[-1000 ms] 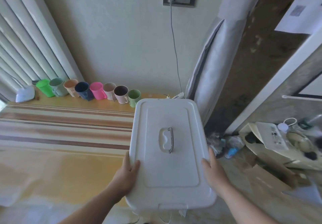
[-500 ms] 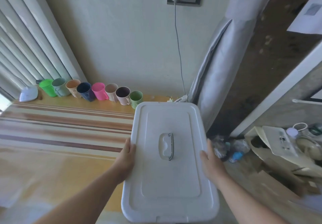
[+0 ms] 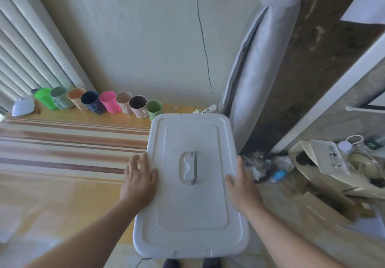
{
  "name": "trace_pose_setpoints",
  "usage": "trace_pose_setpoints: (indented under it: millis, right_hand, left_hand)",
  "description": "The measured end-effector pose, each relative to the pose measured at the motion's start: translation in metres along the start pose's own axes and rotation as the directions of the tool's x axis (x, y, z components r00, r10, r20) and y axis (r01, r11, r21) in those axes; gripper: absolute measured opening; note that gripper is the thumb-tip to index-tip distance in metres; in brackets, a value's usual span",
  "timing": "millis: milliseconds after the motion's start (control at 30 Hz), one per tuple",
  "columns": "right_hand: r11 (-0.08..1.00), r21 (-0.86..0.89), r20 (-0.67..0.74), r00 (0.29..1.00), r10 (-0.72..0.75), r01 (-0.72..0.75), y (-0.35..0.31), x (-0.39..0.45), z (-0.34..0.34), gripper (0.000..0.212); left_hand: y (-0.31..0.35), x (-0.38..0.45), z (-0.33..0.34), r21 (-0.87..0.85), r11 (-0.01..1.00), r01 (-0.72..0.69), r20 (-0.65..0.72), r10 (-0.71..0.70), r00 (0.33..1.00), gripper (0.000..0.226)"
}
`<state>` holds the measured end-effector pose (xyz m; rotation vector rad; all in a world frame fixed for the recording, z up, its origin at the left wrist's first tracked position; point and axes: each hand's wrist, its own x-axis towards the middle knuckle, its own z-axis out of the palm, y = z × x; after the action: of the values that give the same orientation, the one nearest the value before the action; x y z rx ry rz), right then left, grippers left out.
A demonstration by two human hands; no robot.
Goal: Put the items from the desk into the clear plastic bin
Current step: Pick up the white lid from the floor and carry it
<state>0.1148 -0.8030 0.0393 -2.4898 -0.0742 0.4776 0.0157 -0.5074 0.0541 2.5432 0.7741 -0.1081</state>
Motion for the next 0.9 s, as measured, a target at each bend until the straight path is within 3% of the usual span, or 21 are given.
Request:
trace_pose_setpoints:
  millis: [100,200,300,400,533,633,700,800,900]
  right_hand:
    - [0.983,-0.162,-0.078,0.992,-0.1,0.087,-0.002,-0.006,0.002,0.075]
    - [0.878,-0.413,-0.074,0.952,-0.296,0.241,-0.004,-0.007,0.005,0.068]
    - [0.813,-0.516,0.055,0.957,-0.284,0.27,-0.007,-0.006,0.004,0.07]
    - [0.791,-0.548,0.146,0.962,-0.23,0.272,-0.005,-0.004,0.005,0.075]
    - [0.781,-0.574,0.166,0.969,-0.182,0.245,-0.012,-0.006,0.003,0.079]
    - [0.791,-0.58,0.154,0.979,-0.13,0.196,-0.03,-0.005,0.001,0.075]
    - [0.791,-0.56,0.122,0.969,-0.214,0.245,-0.052,-0.004,0.003,0.069]
    - [0.741,-0.475,0.215,0.88,-0.424,0.474,-0.081,-0.008,0.017,0.076]
    - [0.684,-0.489,0.317,0.841,-0.438,0.541,-0.079,-0.008,0.028,0.077]
  left_hand:
    - [-0.006,0.004,0.006,0.232,0.94,-0.251,-0.014,0.261,0.965,0.063]
    - [-0.011,0.008,0.008,0.288,0.858,-0.425,0.092,0.417,0.904,0.067]
    - [-0.012,0.01,0.007,0.29,0.85,-0.439,0.158,0.41,0.898,0.072]
    - [-0.008,0.009,0.01,0.377,0.824,-0.424,0.201,0.374,0.905,0.093]
    - [-0.004,0.01,0.011,0.428,0.803,-0.414,0.171,0.378,0.91,0.11]
    - [0.019,0.015,-0.001,0.449,0.795,-0.409,0.157,0.38,0.911,0.107]
    - [0.038,0.016,-0.003,0.419,0.792,-0.444,0.162,0.416,0.895,0.101]
    - [0.053,0.005,0.012,0.254,0.833,-0.492,0.197,0.453,0.869,0.114]
    - [0.05,-0.005,0.031,0.21,0.849,-0.484,0.25,0.432,0.867,0.13]
